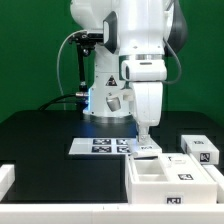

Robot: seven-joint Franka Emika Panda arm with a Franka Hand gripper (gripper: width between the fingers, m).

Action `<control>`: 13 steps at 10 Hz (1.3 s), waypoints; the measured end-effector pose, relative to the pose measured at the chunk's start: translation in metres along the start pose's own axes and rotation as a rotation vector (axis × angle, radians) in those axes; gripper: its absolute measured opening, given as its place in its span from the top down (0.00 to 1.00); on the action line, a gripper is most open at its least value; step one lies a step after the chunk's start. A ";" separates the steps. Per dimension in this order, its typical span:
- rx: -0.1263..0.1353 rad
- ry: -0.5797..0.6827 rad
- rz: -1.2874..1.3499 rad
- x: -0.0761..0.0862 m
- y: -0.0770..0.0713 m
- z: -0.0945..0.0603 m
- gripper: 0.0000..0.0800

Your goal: Assemble cabinet

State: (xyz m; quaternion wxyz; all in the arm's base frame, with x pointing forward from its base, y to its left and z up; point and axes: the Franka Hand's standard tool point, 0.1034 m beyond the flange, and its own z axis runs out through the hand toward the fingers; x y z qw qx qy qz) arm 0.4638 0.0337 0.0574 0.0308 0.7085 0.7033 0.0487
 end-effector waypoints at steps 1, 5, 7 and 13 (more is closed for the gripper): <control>-0.003 0.000 0.002 -0.001 0.002 -0.001 0.92; 0.003 0.000 0.007 -0.003 0.002 0.002 0.92; 0.010 -0.002 0.006 -0.003 0.002 0.004 0.92; 0.067 -0.016 -0.001 -0.001 0.003 0.002 0.92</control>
Offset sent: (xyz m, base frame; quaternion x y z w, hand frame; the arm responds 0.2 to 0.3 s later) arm 0.0102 -0.0022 -0.0001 -0.0008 -0.0020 -0.0029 1.0000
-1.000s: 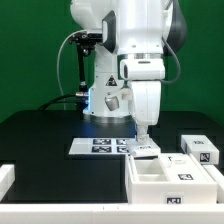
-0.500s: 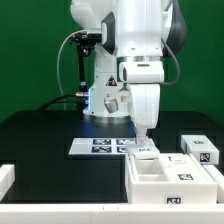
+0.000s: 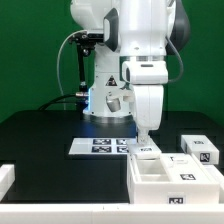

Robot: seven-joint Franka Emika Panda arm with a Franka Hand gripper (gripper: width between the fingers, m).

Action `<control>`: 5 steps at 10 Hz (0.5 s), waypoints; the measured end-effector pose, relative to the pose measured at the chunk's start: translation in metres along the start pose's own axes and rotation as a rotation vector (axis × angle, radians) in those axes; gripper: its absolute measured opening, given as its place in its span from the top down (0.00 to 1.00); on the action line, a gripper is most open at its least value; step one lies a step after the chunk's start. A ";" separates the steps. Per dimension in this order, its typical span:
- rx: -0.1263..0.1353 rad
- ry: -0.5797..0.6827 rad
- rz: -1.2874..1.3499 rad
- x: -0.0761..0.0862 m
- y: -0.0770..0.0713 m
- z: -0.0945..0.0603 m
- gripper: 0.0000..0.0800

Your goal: Assemble cabinet

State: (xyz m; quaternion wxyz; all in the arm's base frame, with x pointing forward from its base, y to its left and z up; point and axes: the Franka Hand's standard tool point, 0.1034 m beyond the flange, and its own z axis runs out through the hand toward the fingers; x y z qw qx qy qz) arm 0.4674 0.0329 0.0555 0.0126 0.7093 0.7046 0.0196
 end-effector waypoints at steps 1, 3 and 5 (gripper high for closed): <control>0.003 -0.001 0.000 -0.001 0.000 0.000 0.92; 0.001 -0.001 0.005 -0.004 0.000 0.000 0.92; -0.001 -0.001 -0.048 -0.005 0.002 0.000 0.92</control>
Offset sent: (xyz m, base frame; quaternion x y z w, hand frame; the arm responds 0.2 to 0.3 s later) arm 0.0060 0.0007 0.0005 -0.0016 0.0049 -0.0578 0.9983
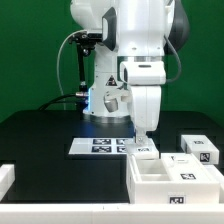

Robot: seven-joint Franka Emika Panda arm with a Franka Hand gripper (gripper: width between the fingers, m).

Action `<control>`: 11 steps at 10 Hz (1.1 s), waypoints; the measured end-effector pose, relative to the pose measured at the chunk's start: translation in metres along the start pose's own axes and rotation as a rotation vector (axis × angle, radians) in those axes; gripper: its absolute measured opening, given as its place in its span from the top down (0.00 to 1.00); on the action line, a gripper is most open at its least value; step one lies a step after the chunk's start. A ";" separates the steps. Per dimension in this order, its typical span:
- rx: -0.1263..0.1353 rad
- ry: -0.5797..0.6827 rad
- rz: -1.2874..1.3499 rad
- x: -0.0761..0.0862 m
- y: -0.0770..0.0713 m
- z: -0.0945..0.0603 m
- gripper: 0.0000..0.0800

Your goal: Assemble cabinet

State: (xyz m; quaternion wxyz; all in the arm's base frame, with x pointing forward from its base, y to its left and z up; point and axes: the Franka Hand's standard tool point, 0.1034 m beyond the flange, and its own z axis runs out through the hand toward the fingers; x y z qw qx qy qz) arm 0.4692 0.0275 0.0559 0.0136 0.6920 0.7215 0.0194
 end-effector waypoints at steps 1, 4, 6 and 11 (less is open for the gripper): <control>0.000 0.000 0.008 0.000 0.000 0.000 0.92; 0.000 -0.002 0.005 0.000 0.001 -0.001 0.92; 0.008 -0.011 0.006 0.000 0.023 -0.004 0.92; 0.016 -0.011 0.003 0.000 0.039 -0.003 0.92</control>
Offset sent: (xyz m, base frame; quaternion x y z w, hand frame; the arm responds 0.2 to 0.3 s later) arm 0.0000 0.0000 0.0000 0.0000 0.0000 0.0000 1.0000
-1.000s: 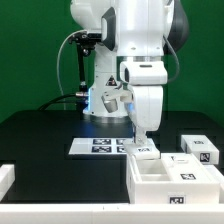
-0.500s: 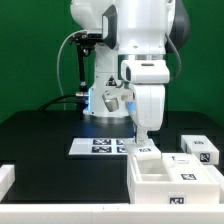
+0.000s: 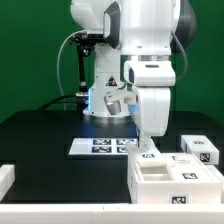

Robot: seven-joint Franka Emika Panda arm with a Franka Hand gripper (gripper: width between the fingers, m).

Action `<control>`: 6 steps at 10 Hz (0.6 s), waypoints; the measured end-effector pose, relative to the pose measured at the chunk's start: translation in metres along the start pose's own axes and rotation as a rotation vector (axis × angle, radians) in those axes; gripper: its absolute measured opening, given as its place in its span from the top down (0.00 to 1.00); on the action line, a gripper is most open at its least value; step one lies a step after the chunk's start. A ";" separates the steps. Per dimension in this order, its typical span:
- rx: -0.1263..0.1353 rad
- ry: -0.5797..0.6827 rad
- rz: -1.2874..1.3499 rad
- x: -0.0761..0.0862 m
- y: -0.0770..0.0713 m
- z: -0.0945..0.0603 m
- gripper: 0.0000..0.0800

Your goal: Assemble cabinet

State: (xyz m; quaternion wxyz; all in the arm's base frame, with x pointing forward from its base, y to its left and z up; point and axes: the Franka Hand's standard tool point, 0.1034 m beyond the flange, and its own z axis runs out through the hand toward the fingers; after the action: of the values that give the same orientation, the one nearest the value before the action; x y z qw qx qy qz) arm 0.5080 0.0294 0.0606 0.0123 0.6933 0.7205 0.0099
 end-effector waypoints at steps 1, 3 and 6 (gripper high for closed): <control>0.000 0.000 0.000 0.000 0.000 0.000 0.92; 0.007 -0.003 0.003 -0.002 0.012 -0.001 0.92; 0.027 -0.007 0.019 -0.006 0.052 -0.001 0.92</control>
Offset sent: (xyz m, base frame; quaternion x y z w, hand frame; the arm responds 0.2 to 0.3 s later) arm 0.0490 -0.0035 0.0044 -0.0028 -0.0058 -0.0158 0.9999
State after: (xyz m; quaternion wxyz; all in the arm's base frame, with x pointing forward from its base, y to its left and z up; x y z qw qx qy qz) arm 0.5599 0.0251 0.0630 0.0053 0.7001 0.7140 -0.0024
